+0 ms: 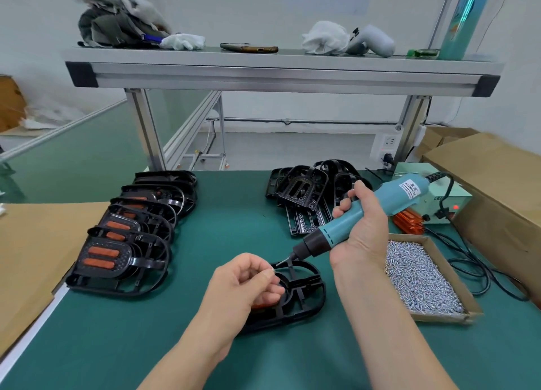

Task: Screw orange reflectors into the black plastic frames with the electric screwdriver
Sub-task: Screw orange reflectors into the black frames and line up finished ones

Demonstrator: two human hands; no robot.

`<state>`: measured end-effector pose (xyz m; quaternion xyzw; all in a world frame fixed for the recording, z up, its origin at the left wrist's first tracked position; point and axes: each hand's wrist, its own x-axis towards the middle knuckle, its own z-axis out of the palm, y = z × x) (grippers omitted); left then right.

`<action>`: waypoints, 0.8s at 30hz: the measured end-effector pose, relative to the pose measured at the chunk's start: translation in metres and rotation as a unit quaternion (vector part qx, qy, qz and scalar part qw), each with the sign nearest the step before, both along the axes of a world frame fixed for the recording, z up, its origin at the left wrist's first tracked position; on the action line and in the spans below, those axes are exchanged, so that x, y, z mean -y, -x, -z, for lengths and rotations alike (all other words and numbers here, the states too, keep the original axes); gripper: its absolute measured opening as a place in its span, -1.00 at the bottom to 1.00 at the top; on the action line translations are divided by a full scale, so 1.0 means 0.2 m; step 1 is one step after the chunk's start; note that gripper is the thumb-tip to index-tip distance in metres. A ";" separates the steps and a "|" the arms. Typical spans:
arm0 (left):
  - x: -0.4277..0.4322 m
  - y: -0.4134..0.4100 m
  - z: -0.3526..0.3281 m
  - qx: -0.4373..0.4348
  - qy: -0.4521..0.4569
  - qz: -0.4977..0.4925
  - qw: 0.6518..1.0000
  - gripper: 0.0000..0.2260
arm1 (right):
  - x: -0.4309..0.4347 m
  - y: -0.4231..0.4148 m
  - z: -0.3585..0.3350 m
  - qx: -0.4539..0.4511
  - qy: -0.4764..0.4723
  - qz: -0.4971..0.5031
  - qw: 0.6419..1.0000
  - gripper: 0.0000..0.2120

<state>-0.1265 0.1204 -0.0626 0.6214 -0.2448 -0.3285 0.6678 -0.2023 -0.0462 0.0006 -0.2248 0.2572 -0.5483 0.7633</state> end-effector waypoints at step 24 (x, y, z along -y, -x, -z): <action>0.02 0.01 0.00 -0.001 -0.007 0.010 1.000 -0.75 | 0.01 0.01 0.05 -0.015 -0.001 0.009 1.000 -0.77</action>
